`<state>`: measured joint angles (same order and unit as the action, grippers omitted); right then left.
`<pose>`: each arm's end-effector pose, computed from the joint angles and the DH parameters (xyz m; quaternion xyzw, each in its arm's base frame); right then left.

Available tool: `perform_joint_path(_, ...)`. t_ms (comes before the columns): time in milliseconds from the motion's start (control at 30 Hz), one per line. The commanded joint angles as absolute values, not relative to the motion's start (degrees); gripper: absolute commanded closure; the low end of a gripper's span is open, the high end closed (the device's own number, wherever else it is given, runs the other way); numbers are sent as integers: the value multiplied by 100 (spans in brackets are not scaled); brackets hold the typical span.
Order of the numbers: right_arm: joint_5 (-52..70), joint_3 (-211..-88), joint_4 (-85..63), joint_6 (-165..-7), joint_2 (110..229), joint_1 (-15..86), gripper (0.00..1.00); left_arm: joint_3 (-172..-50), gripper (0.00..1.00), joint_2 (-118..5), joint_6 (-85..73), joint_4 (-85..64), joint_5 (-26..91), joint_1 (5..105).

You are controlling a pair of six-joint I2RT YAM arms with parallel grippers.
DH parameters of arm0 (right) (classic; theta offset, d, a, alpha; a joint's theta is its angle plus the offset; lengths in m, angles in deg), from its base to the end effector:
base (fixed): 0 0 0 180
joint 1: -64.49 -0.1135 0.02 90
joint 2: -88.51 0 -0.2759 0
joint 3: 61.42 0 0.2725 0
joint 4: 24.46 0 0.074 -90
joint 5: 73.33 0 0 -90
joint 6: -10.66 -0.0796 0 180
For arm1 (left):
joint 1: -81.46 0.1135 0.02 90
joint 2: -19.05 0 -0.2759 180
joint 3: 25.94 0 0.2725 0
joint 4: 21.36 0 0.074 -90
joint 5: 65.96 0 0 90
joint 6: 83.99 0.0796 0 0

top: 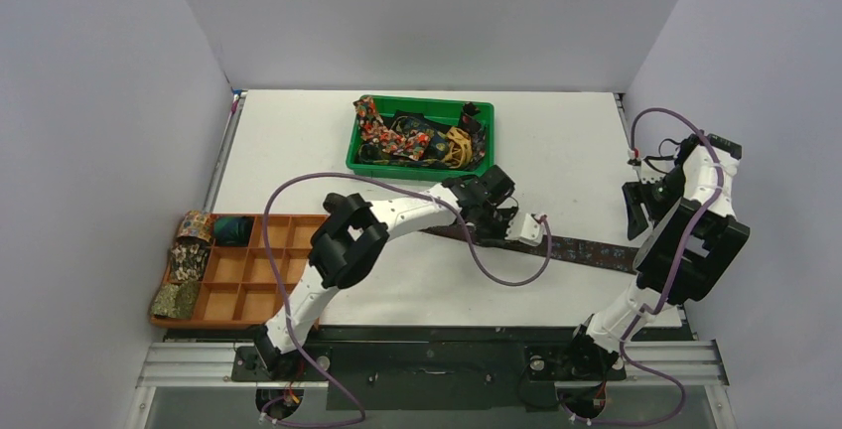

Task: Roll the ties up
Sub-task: Flatten out the tie at the center of the board.

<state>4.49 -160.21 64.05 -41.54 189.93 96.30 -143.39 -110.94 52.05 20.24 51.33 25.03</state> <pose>0.3010 -0.1670 0.2197 -0.0509 0.9930 0.0928 0.0524 0.2727 -0.4769 0.1484 0.7664 0.5223 -0.2506 0.2776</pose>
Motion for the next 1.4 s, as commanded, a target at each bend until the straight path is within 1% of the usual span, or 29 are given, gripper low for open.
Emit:
perform_joint_path(0, 169, -16078, 6613, -4225, 18694, 9590, 45, -14192, 100, -11176, 5871, 2438, 4690, 2638)
perform_joint_path(133, 128, -16080, 6635, -4225, 18778, 9586, 46, -13508, 100, -10966, 6531, 2968, 4469, 2793)
perform_joint_path(300, -104, -16102, 6764, -4230, 18852, 9537, 49, -12495, 100, -10350, 7151, 3557, 4452, 3530)
perform_joint_path(400, -389, -15999, 6867, -4245, 18817, 9379, 52, -12143, 100, -9822, 7458, 3739, 4579, 3910)
perform_joint_path(500, -704, -15850, 6892, -4380, 18711, 9195, 54, -11954, 100, -9568, 7671, 3804, 4406, 4005)
perform_joint_path(600, -1085, -15646, 6865, -4564, 18614, 8956, 58, -12116, 100, -9351, 7542, 3786, 4506, 3942)
perform_joint_path(700, -1361, -15485, 6835, -4803, 18561, 8808, 61, -12575, 100, -9326, 7099, 3610, 4486, 3686)
perform_joint_path(933, -1557, -15239, 6755, -4936, 18539, 8770, 62, -13616, 99, -9966, 6390, 3199, 4029, 2779)
perform_joint_path(967, -1549, -15237, 6741, -4937, 18533, 8770, 62, -13685, 97, -10029, 6325, 3163, 3940, 2658)
perform_joint_path(1000, -1532, -15241, 6748, -4937, 18525, 8770, 62, -13833, 86, -10158, 6200, 3138, 3897, 2607)
perform_joint_path(1033, -1508, -15242, 6750, -4937, 18522, 8769, 62, -13908, 78, -10222, 6156, 3176, 3815, 2522)
perform_joint_path(1067, -1502, -15244, 6752, -4928, 18511, 8769, 62, -14014, 66, -10327, 6109, 3306, 3791, 2500)
perform_joint_path(1100, -1469, -15238, 6764, -4919, 18502, 8769, 62, -14029, 59, -10354, 6066, 3348, 3801, 2513)
perform_joint_path(1133, -1452, -15233, 6768, -4902, 18477, 8769, 61, -13976, 50, -10331, 5979, 3368, 3824, 2548)
perform_joint_path(1200, -1438, -15201, 6775, -4863, 18430, 8765, 61, -13754, 45, -10125, 5857, 3284, 4113, 2723)
perform_joint_path(1300, -1477, -15078, 6761, -4812, 18379, 8769, 61, -13252, 43, -9542, 5438, 2756, 4903, 3108)
perform_joint_path(1367, -1530, -14999, 6720, -4840, 18368, 8769, 62, -12811, 44, -9306, 5055, 2244, 5437, 3293)
